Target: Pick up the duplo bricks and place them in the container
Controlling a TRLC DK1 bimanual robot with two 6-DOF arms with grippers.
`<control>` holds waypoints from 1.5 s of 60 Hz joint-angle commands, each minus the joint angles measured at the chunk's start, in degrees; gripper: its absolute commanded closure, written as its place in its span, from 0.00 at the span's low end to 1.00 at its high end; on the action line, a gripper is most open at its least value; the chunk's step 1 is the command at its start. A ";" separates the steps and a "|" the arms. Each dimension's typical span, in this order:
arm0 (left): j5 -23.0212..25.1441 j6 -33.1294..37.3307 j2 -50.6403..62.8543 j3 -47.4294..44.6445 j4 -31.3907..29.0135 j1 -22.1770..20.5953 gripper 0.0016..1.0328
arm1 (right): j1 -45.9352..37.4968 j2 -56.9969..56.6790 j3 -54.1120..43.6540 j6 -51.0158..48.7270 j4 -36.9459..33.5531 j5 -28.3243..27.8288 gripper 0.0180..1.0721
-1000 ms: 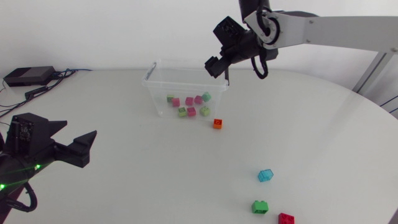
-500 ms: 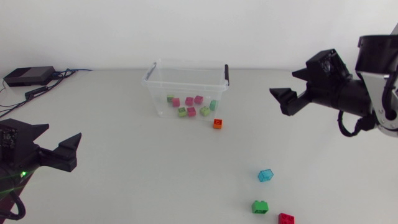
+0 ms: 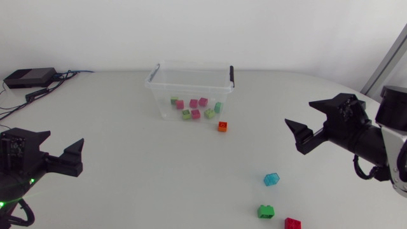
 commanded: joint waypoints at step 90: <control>-0.79 -23.57 -29.81 -10.95 -3.95 -1.51 0.05 | 15.83 35.18 25.22 -47.12 -53.16 11.86 0.08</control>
